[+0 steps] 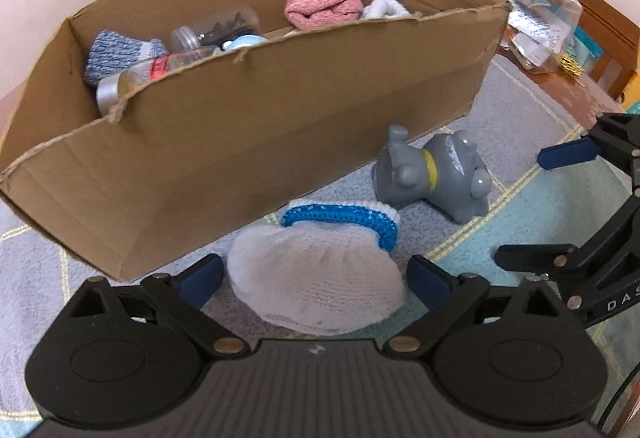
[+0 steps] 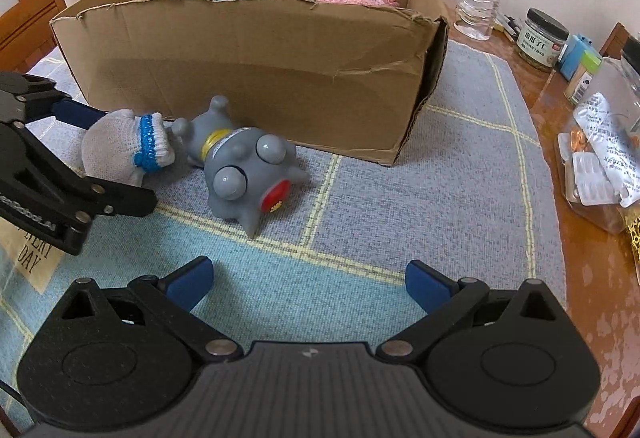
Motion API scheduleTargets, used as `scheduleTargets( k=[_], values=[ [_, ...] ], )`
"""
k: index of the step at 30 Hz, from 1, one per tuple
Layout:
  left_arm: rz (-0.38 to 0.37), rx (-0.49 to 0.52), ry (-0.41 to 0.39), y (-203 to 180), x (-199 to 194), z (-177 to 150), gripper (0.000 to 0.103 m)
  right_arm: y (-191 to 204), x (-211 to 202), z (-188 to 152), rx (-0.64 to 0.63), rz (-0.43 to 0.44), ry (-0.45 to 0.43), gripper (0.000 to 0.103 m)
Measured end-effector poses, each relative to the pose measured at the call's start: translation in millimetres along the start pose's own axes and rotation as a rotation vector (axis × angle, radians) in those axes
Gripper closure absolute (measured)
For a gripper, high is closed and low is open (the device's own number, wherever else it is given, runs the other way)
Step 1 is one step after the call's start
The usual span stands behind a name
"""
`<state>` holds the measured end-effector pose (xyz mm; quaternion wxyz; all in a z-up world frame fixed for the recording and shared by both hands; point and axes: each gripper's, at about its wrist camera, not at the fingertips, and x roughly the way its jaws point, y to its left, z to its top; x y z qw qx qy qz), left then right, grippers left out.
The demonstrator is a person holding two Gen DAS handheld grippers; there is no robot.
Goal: Organize objects
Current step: 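Grasp the white sock with the left tool while the right tool grasps the grey elephant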
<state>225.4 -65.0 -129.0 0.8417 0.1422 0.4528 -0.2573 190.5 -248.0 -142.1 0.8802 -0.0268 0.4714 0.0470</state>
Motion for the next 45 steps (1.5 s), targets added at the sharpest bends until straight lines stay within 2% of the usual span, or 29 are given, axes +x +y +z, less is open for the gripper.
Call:
scheduleTargets(
  k=[1, 3, 6, 9, 14, 22, 28, 32, 39, 42, 45],
  values=[
    [-0.01, -0.004, -0.005, 1, -1, 0, 0.012, 0, 0, 0, 0.0, -0.001, -0.002, 0.0],
    [-0.011, -0.015, -0.022, 1, -4, -1, 0.024, 0, 0, 0, 0.001, -0.002, -0.005, 0.0],
    [-0.008, -0.023, -0.029, 3, -6, -3, 0.028, -1, -1, -1, 0.007, -0.007, -0.007, 0.0],
    [-0.006, -0.046, -0.024, 10, -10, -6, 0.029, 0, 0, 2, 0.015, -0.012, 0.005, 0.0],
    [0.046, -0.089, -0.004, 28, -17, -13, 0.029, 3, 2, 6, 0.026, -0.005, 0.036, 0.0],
    [0.109, -0.164, 0.009, 64, -33, -28, 0.029, 16, 5, 22, 0.086, 0.112, 0.052, 0.0],
    [0.106, -0.185, 0.002, 72, -36, -28, 0.029, 29, 13, 40, 0.135, 0.18, 0.057, 0.0],
    [0.094, -0.189, -0.002, 73, -37, -29, 0.029, 36, 21, 51, 0.156, 0.136, 0.057, 0.0],
    [0.083, -0.185, -0.003, 72, -33, -24, 0.029, 28, 29, 65, 0.224, 0.123, 0.034, 0.0],
    [0.079, -0.188, -0.002, 73, -33, -24, 0.029, 34, 32, 68, 0.2, 0.053, 0.032, 0.006],
    [0.074, -0.196, -0.001, 74, -33, -24, 0.029, 41, 32, 69, 0.152, -0.01, 0.039, 0.017]
  ],
)
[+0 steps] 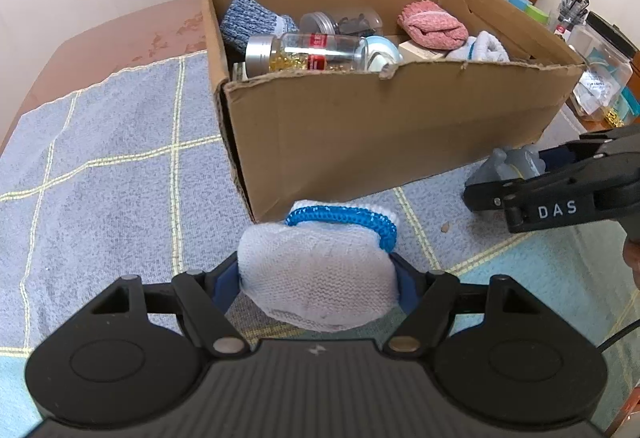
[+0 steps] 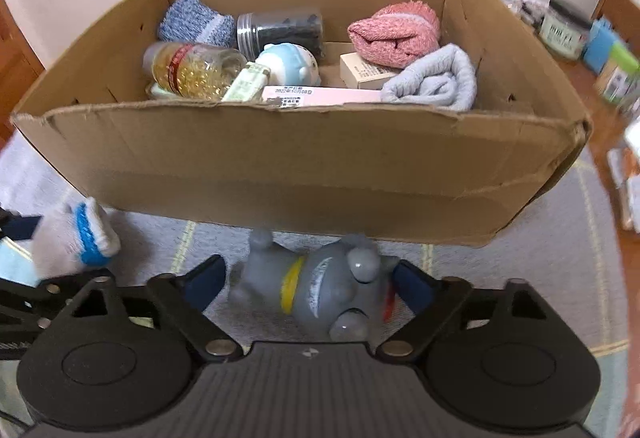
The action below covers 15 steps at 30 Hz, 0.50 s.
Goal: Organize objects
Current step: 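Grasp the white sock with the left tool while the right tool grasps the grey elephant, then lower the white sock and grey elephant into the cardboard box and release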
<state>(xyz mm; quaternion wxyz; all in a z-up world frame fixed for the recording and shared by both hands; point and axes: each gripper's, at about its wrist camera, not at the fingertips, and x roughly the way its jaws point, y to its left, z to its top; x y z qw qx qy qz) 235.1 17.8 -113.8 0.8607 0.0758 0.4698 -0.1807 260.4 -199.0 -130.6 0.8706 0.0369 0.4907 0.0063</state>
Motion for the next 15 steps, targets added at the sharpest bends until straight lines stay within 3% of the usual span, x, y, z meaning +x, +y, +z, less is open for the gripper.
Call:
scheduleTargets(
  k=[5, 15],
  values=[
    [0.0, 0.008, -0.002, -1, -5, 0, 0.029, -2, -4, -2, -0.016, -0.016, 0.003, 0.024],
    [-0.044, 0.069, 0.027, -11, -35, 8, 0.029, 0, -25, -3, -0.097, 0.049, 0.051, 0.025]
  ],
)
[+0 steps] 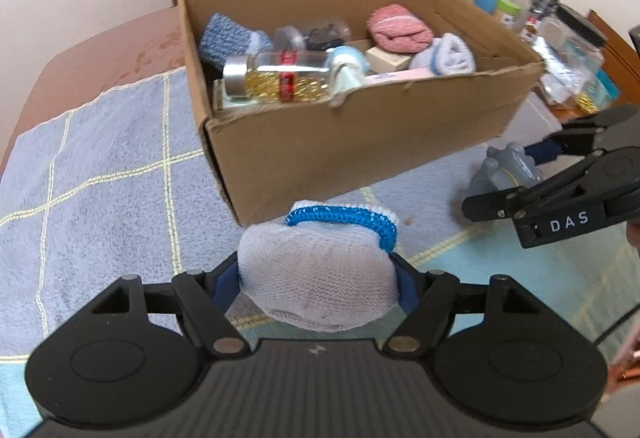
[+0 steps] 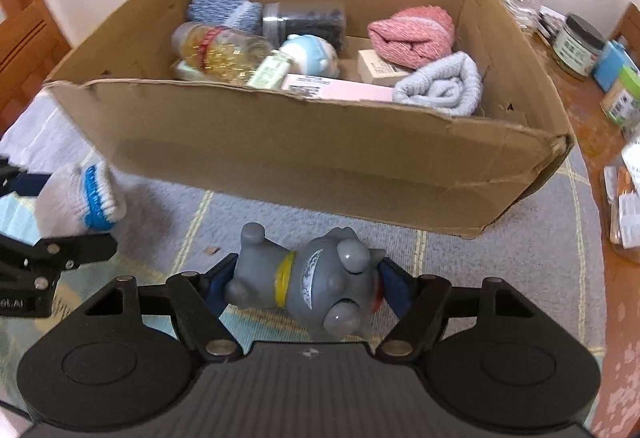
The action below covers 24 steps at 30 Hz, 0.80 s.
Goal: Organize objects
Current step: 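Lower the white sock and grey elephant into the cardboard box and release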
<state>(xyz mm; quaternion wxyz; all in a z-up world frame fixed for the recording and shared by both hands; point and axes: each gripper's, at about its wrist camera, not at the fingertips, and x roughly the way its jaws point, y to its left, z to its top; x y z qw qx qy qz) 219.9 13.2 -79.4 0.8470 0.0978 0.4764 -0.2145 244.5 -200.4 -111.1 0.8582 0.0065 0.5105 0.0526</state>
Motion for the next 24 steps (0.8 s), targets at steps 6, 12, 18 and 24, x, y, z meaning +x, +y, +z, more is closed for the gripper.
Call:
scheduleTargets(
  k=[6, 12, 18, 24],
  values=[
    [-0.039, 0.039, -0.049, -7, -48, 23, 0.029, -2, -38, 4, -0.083, 0.036, 0.011, 0.025],
    [-0.037, 0.055, -0.162, -10, -76, 61, 0.029, -3, -89, 16, -0.15, 0.062, -0.049, 0.025],
    [-0.003, 0.044, -0.217, -9, -66, 101, 0.025, -4, -114, 46, -0.147, 0.078, -0.136, 0.025],
    [0.079, -0.009, -0.244, 1, -57, 109, 0.002, -11, -119, 77, -0.13, 0.073, -0.198, 0.025]
  ],
)
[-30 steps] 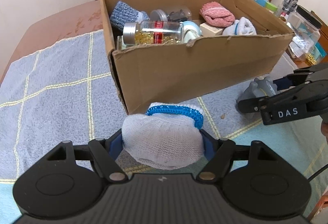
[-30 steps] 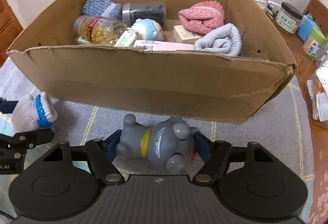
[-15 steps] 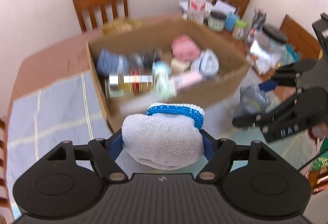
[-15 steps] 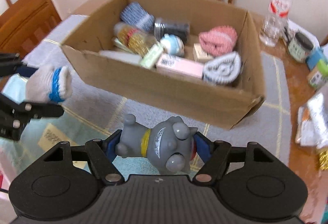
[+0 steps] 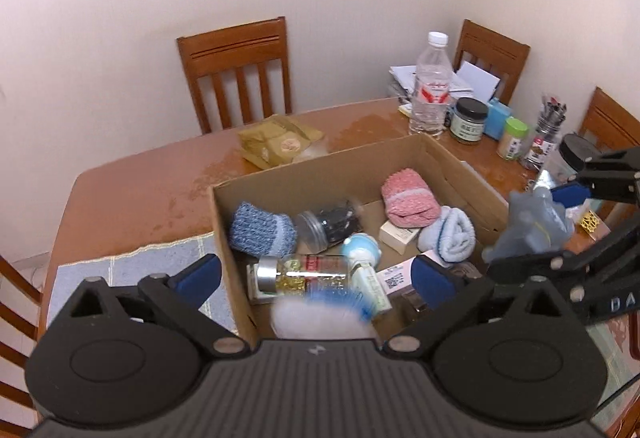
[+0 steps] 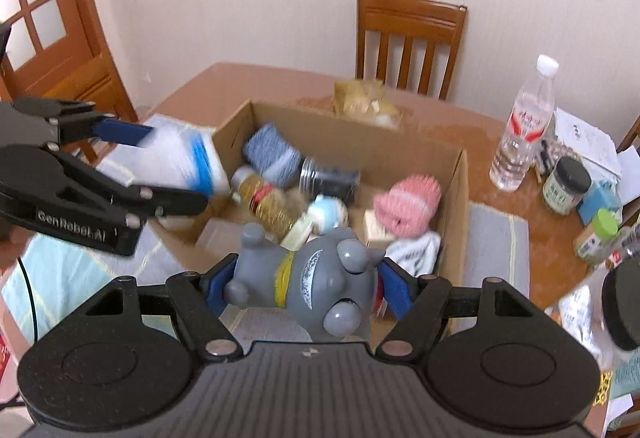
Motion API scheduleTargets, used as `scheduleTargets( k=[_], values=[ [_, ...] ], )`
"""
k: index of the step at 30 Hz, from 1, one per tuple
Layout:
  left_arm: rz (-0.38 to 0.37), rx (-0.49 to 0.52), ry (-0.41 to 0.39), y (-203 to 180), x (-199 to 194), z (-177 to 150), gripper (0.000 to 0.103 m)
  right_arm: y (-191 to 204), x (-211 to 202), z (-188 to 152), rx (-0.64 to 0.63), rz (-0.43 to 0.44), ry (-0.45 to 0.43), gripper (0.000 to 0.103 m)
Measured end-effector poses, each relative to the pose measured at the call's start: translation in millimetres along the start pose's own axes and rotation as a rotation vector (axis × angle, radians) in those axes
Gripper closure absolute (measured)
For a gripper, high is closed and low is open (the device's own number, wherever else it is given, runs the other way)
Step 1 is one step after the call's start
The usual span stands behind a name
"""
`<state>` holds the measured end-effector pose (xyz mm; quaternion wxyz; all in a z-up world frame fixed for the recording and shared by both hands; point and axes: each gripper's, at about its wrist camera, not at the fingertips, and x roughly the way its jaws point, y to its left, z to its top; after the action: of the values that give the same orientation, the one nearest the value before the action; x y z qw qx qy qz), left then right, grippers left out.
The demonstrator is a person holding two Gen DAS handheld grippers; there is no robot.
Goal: Organize objects
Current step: 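Lower the white sock and grey elephant into the cardboard box and release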
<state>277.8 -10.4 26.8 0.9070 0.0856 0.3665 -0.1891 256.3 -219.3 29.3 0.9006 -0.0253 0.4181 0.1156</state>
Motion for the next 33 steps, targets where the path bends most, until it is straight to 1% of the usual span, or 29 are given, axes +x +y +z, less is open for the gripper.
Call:
scheduleTargets(
  k=[2, 6, 11, 15, 17, 18, 19, 21, 25, 29, 31, 33],
  values=[
    [0.02, -0.012, 0.015, 2, 2, -3, 0.002, -2, 3, 5, 0.0, -0.004, -0.01, 0.025],
    [0.062, 0.009, 0.028, 4, 2, -14, 0.002, -8, 13, 15, -0.006, -0.018, -0.005, 0.025],
    [0.064, -0.022, 0.042, 11, -2, -25, 0.001, -13, 31, 32, -0.004, -0.02, -0.001, 0.025],
    [0.092, -0.042, 0.046, 14, -4, -31, 0.001, -14, 46, 52, -0.014, -0.033, -0.015, 0.024],
    [0.109, -0.053, 0.05, 15, -6, -34, 0.001, -15, 53, 60, -0.004, -0.036, -0.021, 0.017],
    [0.113, -0.06, 0.052, 16, -6, -34, 0.001, -15, 54, 63, 0.005, -0.033, -0.03, 0.006],
    [0.114, -0.069, 0.053, 18, -6, -34, 0.001, -16, 54, 64, 0.008, -0.033, -0.044, 0.0],
    [0.11, -0.092, 0.058, 19, -6, -35, 0.001, -16, 51, 65, 0.006, -0.041, -0.07, 0.0],
    [0.097, -0.137, 0.058, 21, -7, -31, 0.001, -17, 50, 65, 0.021, -0.054, -0.043, 0.0],
    [0.122, -0.142, 0.051, 17, -9, -24, 0.001, -21, 47, 62, 0.064, -0.063, 0.004, 0.0],
    [0.134, -0.152, 0.07, 15, -9, -21, 0.001, -20, 44, 60, 0.079, -0.078, 0.052, 0.0],
    [0.137, -0.173, 0.089, 13, -10, -19, 0.001, -19, 41, 57, 0.089, -0.091, 0.077, 0.0]
  ],
)
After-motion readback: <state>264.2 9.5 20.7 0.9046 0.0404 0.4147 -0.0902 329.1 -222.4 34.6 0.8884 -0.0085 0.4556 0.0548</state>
